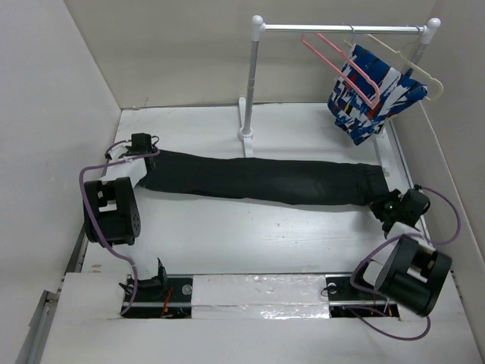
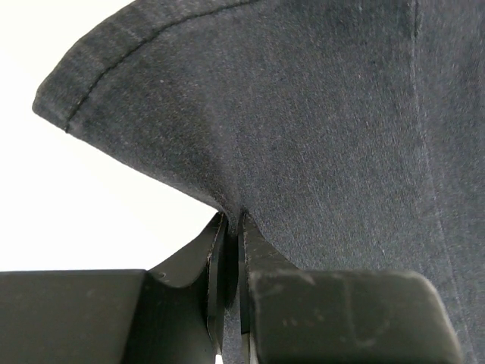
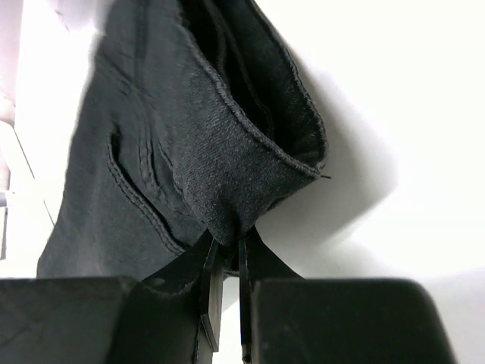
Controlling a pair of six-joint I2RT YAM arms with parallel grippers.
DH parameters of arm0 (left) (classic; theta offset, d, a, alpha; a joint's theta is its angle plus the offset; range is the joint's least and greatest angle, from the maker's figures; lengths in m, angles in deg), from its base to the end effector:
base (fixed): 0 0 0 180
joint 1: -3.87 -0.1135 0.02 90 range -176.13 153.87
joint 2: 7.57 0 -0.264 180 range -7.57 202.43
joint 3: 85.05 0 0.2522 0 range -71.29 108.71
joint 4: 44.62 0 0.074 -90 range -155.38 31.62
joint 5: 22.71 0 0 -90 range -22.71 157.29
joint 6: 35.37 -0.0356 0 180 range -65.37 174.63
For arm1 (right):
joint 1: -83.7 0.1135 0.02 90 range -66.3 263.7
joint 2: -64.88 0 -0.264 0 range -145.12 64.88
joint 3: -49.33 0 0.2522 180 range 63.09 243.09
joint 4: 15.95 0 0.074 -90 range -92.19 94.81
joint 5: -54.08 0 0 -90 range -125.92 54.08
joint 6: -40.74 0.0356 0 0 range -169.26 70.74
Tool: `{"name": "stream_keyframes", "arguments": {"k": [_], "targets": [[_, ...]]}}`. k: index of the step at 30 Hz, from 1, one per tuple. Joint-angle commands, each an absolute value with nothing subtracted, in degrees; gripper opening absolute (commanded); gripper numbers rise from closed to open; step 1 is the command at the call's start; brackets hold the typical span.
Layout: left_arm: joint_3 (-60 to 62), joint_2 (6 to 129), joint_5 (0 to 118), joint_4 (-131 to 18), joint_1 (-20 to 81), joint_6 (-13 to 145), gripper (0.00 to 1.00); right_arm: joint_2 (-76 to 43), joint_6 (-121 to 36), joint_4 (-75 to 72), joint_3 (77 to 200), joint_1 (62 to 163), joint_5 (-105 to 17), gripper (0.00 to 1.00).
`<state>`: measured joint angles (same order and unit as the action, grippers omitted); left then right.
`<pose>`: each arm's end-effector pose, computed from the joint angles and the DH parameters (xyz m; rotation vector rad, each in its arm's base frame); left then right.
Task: Place the trousers on the hanger
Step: Fold the trousers at the center of the board.
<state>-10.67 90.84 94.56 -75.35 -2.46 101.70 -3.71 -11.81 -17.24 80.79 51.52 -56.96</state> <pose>0.3460 0.0548 0.1857 -1.2408 2.0564 0.2798 0.1859 -0.1019 0.1443 1.0721 1.9033 0.4545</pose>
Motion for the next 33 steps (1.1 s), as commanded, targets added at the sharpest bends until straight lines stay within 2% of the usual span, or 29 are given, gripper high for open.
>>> {"name": "stream_keyframes", "arguments": {"k": [1, 5, 7, 8, 9, 10, 11, 12, 14, 17, 20, 21, 22, 27, 28, 29, 32, 33], "targets": [[-12.5, 85.2, 104.4, -81.8, -3.2, 101.5, 0.00, 5.9, -18.5, -9.3, 80.8, 46.6, -52.4, 0.00], [-15.4, 81.2, 105.7, -85.3, -3.2, 105.2, 0.00, 16.0, -22.8, -2.0, 79.6, 40.7, -52.6, 0.00], [-17.4, 78.0, 104.6, -85.2, -3.2, 105.6, 0.21, 19.3, -23.9, 1.6, 78.6, 38.4, -54.9, 0.00], [-17.9, 76.7, 101.2, -84.2, -3.2, 104.9, 0.37, 21.5, -26.0, 2.9, 78.6, 37.2, -55.4, 0.14], [-19.1, 75.5, 99.0, -81.8, -3.2, 102.6, 0.61, 22.4, -27.0, 4.0, 78.7, 35.8, -55.8, 0.34], [-19.4, 73.1, 95.4, -81.0, -3.2, 102.0, 0.65, 23.0, -27.3, 4.7, 78.7, 35.8, -56.3, 0.54], [-19.8, 71.8, 93.8, -80.4, -2.5, 101.7, 0.68, 23.1, -26.8, 4.8, 78.8, 35.8, -56.7, 0.80], [-20.7, 70.7, 92.6, -78.9, -2.5, 100.8, 0.69, 22.8, -26.6, 5.5, 79.0, 35.8, -56.6, 0.90], [-20.9, 66.8, 92.7, -78.5, -0.4, 100.6, 0.70, 21.7, -26.1, 4.7, 78.9, 35.8, -56.0, 0.98], [-20.3, 61.9, 90.9, -76.9, 2.0, 98.8, 0.70, 17.9, -25.6, 3.1, 78.7, 35.3, -53.4, 0.98], [-20.2, 57.2, 88.2, -73.6, 7.1, 97.3, 0.61, 14.6, -23.8, 1.9, 79.3, 34.0, -54.7, 0.95], [-20.5, 56.2, 87.4, -71.3, 8.9, 97.2, 0.47, 14.1, -22.6, 1.2, 79.0, 34.0, -54.7, 0.93], [-21.0, 54.7, 86.0, -69.5, 12.1, 96.8, 0.39, 13.5, -21.6, -1.4, 78.7, 34.0, -55.4, 0.91], [-26.7, 53.2, 73.2, -58.8, 20.1, 95.5, 0.03, 8.1, -15.5, -9.6, 78.3, 35.6, -53.1, 0.73], [-27.4, 53.5, 73.0, -56.9, 22.0, 95.7, 0.00, 7.2, -15.1, -10.4, 79.1, 36.3, -52.3, 0.66], [-28.0, 53.8, 73.9, -56.1, 26.3, 96.0, 0.00, 5.7, -14.3, -11.8, 79.2, 37.0, -52.4, 0.44], [-29.3, 56.6, 78.0, -52.8, 34.3, 96.0, 0.00, 4.9, -14.4, -16.2, 79.3, 41.6, -53.1, 0.00], [-28.5, 57.7, 79.5, -52.5, 39.6, 95.4, 0.00, 7.2, -14.6, -16.8, 79.0, 45.3, -53.8, 0.00]]}}
